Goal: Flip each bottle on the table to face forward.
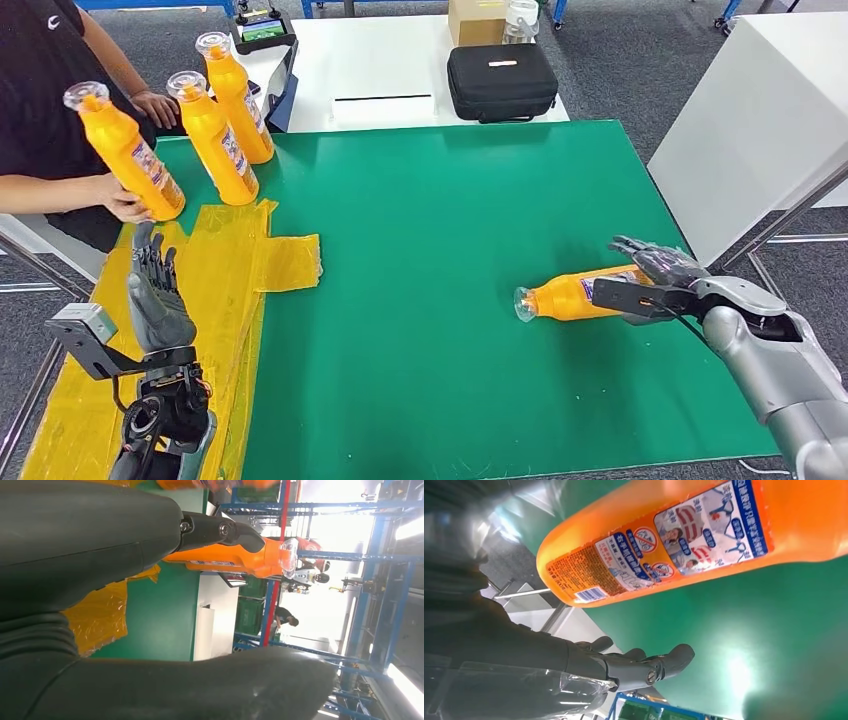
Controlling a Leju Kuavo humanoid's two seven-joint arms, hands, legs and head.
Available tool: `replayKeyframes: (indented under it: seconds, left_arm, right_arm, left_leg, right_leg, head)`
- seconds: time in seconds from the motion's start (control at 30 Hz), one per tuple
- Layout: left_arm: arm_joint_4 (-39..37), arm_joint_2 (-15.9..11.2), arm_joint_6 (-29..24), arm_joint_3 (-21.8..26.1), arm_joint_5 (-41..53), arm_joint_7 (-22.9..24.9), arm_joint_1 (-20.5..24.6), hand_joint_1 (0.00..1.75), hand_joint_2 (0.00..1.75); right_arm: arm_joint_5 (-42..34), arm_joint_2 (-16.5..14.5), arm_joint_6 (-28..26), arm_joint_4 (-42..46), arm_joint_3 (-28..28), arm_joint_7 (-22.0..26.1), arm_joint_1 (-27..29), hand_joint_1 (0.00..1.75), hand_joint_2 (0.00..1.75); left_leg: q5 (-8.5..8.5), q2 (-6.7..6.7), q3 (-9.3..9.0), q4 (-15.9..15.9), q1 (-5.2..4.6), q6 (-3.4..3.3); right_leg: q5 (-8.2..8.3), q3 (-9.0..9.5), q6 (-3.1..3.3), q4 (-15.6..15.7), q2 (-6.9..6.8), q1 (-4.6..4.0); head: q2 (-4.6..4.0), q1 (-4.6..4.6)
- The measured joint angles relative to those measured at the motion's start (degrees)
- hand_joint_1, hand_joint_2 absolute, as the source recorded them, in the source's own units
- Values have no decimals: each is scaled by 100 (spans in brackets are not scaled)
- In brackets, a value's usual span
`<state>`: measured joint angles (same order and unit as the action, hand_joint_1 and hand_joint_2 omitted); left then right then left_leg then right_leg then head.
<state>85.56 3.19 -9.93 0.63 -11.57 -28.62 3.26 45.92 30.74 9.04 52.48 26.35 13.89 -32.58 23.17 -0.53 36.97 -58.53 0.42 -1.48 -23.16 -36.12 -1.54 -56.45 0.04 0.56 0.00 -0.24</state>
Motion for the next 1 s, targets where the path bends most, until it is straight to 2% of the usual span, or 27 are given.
replayKeyframes:
  seconds: [0.5, 1.0]
  left_arm:
    - [-152, -37, -20, -4, -296, -73, 55, 0, 0]
    - [-249, -46, 46, -122, -468, -80, 111, 0, 0]
  right_arm:
    - [-80, 274, 366, -492, 554, -18, -328, 0, 175]
    - [102, 206, -44, -1109, 903, -216, -474, 0, 175]
  left_leg:
    - [0, -1, 0, 0, -1, 0]
    - [0, -4, 0, -1, -1, 0]
  right_leg:
    - [0, 0, 0, 0, -1, 0]
    - [0, 1, 0, 0, -3, 0]
  head:
    - [0, -1]
    - [0, -1]
